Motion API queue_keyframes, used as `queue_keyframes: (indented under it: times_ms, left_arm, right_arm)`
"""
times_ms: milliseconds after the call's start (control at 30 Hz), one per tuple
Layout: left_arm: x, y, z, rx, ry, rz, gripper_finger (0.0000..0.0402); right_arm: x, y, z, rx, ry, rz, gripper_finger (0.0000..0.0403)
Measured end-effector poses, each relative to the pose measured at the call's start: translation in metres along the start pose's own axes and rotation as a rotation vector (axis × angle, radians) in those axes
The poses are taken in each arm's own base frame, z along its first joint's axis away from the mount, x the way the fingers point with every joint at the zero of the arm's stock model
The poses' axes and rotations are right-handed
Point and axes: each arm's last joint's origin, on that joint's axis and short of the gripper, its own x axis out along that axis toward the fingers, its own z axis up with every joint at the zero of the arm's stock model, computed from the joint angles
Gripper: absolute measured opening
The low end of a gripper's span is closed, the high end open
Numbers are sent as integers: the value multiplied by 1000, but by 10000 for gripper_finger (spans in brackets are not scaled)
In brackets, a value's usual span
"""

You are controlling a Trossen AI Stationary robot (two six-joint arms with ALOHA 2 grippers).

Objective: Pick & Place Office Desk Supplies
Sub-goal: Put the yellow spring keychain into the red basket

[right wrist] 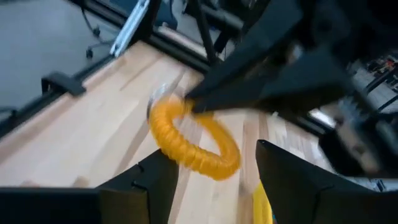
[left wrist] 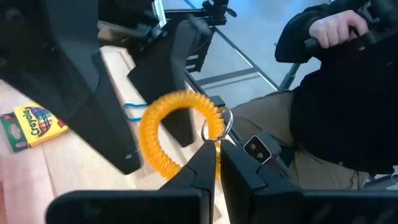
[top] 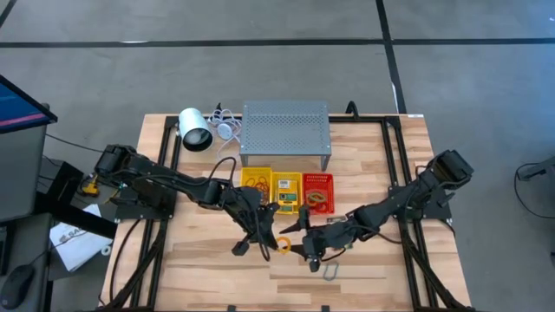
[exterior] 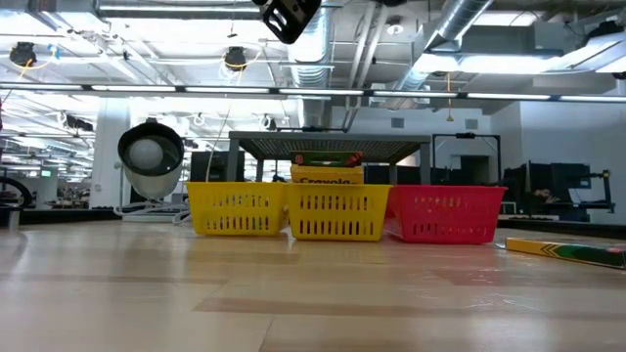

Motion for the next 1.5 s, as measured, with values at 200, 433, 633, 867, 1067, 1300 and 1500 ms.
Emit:
queue_keyframes:
  times_ms: [200, 433, 633, 867, 1067, 1300, 1500]
  left_arm:
    - [-1, 3, 0, -9, -4, 7, 9]
    - [-2, 4, 0, -12, -4, 11, 9]
    - [-2, 4, 0, -12, -4, 11, 9]
    - [-2, 4, 1, -7, -13, 15, 18]
    - [-2, 5, 1, -8, -13, 50, 51]
    - [-2, 5, 1, -8, -14, 57, 111]
    - [-4, 4, 3, -6, -17, 57, 151]
  right_arm:
    - [-1, 2, 0, 8, -5, 12, 174]
    - [-2, 2, 0, 8, -6, 13, 121]
    - [-2, 2, 0, 9, -5, 13, 80]
    - [-2, 2, 0, 9, -1, 15, 23]
    - [-2, 2, 0, 10, 0, 14, 20]
    - [-2, 2, -1, 32, 8, 4, 25]
    - [-12, -2, 5, 26, 18, 10, 19]
